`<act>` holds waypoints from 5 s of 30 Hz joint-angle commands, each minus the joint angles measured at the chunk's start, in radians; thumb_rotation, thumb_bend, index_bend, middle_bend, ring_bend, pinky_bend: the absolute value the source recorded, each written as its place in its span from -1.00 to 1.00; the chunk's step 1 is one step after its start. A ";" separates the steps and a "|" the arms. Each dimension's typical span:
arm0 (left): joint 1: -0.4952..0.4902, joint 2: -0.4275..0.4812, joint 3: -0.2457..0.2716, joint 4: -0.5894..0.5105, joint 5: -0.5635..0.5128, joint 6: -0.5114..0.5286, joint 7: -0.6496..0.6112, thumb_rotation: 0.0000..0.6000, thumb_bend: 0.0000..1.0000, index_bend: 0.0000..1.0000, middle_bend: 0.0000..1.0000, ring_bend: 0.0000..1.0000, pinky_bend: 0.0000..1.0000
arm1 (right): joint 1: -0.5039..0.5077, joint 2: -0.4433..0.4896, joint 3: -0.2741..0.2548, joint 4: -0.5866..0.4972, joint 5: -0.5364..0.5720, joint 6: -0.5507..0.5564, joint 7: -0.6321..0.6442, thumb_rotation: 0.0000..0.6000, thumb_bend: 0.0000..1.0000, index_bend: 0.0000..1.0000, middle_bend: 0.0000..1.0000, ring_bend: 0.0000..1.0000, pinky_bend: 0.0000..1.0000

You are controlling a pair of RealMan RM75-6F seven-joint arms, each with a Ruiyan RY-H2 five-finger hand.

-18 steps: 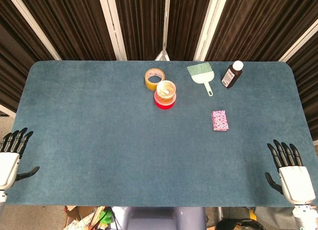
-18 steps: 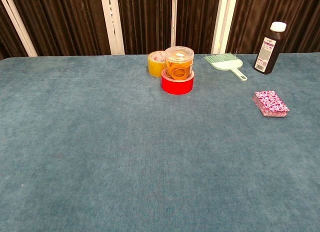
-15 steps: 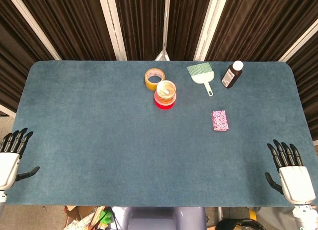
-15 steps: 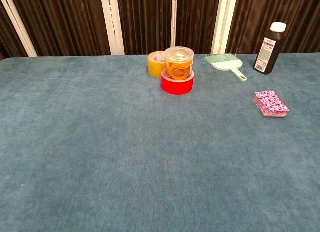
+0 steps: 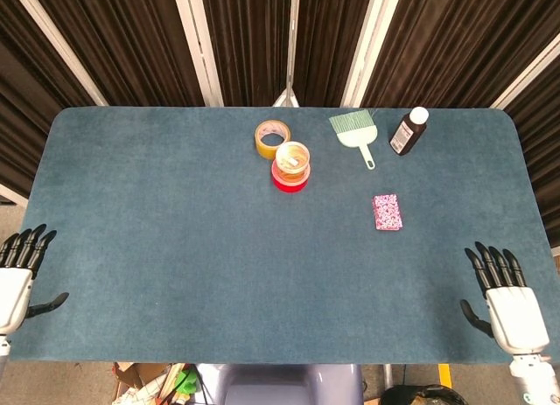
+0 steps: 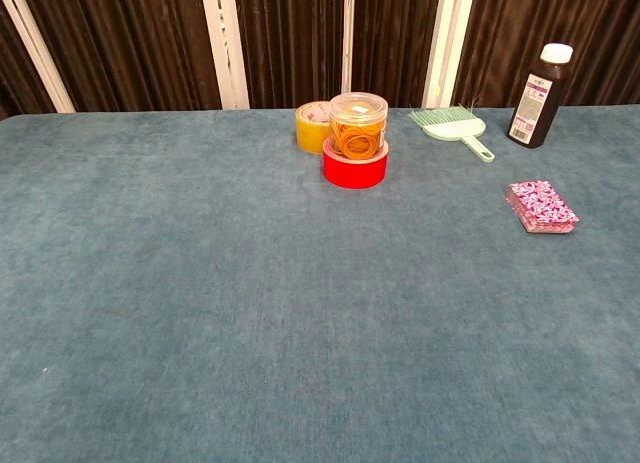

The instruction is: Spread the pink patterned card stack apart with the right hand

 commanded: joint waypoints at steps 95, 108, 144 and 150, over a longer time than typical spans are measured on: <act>-0.038 0.045 0.003 -0.034 -0.057 -0.101 -0.091 1.00 -1.00 -1.00 -1.00 -1.00 -0.93 | 0.856 -0.413 0.142 0.492 1.280 -0.774 -0.547 1.00 -0.63 -0.55 -1.00 -1.00 -1.00; -0.038 0.047 0.005 -0.036 -0.057 -0.103 -0.092 1.00 -1.00 -1.00 -1.00 -1.00 -0.93 | 0.855 -0.426 0.137 0.522 1.281 -0.786 -0.535 1.00 -0.39 0.06 -0.74 -1.00 -1.00; -0.034 0.043 0.017 -0.028 -0.006 -0.071 -0.103 1.00 -1.00 -1.00 -1.00 -1.00 -0.93 | 0.770 -0.333 0.066 0.015 1.024 -0.491 -0.548 1.00 -0.34 0.32 -0.63 -1.00 -1.00; -0.034 0.044 0.016 -0.025 -0.006 -0.070 -0.105 1.00 -1.00 -1.00 -1.00 -1.00 -0.93 | 0.760 -0.366 0.039 -0.017 0.988 -0.452 -0.581 1.00 -0.34 0.14 -0.67 -1.00 -1.00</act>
